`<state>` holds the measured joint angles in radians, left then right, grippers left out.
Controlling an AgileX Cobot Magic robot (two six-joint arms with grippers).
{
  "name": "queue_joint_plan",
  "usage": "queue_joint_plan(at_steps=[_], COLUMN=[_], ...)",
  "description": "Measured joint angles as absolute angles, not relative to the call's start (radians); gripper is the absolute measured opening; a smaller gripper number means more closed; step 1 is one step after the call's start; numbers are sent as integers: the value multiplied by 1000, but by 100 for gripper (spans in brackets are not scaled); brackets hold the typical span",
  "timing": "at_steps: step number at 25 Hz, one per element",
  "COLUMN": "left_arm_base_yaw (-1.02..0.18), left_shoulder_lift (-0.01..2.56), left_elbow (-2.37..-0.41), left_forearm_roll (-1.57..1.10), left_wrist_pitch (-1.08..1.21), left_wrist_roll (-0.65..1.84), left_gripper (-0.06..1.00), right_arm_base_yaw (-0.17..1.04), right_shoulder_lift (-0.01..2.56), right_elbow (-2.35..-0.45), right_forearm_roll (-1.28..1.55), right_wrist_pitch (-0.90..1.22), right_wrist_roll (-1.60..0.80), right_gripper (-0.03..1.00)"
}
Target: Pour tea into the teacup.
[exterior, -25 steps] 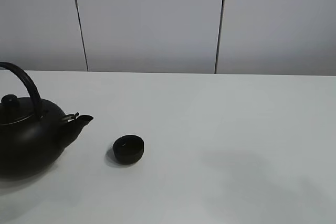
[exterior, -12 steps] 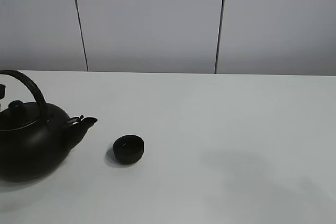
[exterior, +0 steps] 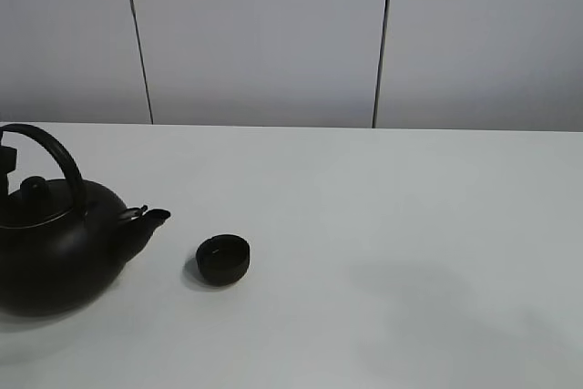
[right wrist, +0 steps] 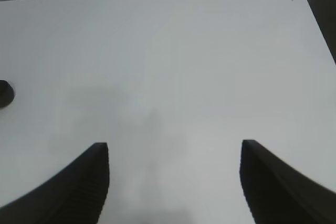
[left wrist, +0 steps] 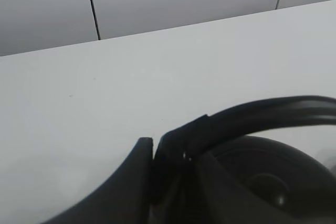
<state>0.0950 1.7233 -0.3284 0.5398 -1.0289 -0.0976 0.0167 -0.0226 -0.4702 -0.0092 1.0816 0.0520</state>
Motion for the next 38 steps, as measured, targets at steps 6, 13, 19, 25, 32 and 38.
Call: queue_joint_plan(at_steps=[6,13,19,25,32,38], left_arm_base_yaw=[95,95,95,95,95,129], left_shoulder_lift=[1731,1731,1731,1728,1718,1718], left_elbow=[-328,-333,-335,-294,-219,-178], left_forearm_roll=[540,556,562,558,514,432], left_wrist_pitch=[-1041,-1071,-1077,-1131,-1148,-1148], left_wrist_roll=[-97,-125,-164,-176,-177,-177], left_gripper=[14,29,31,31,31,31], right_arm_base_yaw=[17,17,17,17,17,17], right_shoulder_lift=[-23,-23,-23,-23,-23,-23], right_elbow=[-470,-470,-470,-470,-470,-470], right_forearm_roll=[-9,-9,-9,-9,-9,-9], right_wrist_pitch=[1082,1082,1082,1082,1082,1080], right_wrist_roll=[52,52,52,52,52,52], right_gripper=[49,49,49,49,49,49])
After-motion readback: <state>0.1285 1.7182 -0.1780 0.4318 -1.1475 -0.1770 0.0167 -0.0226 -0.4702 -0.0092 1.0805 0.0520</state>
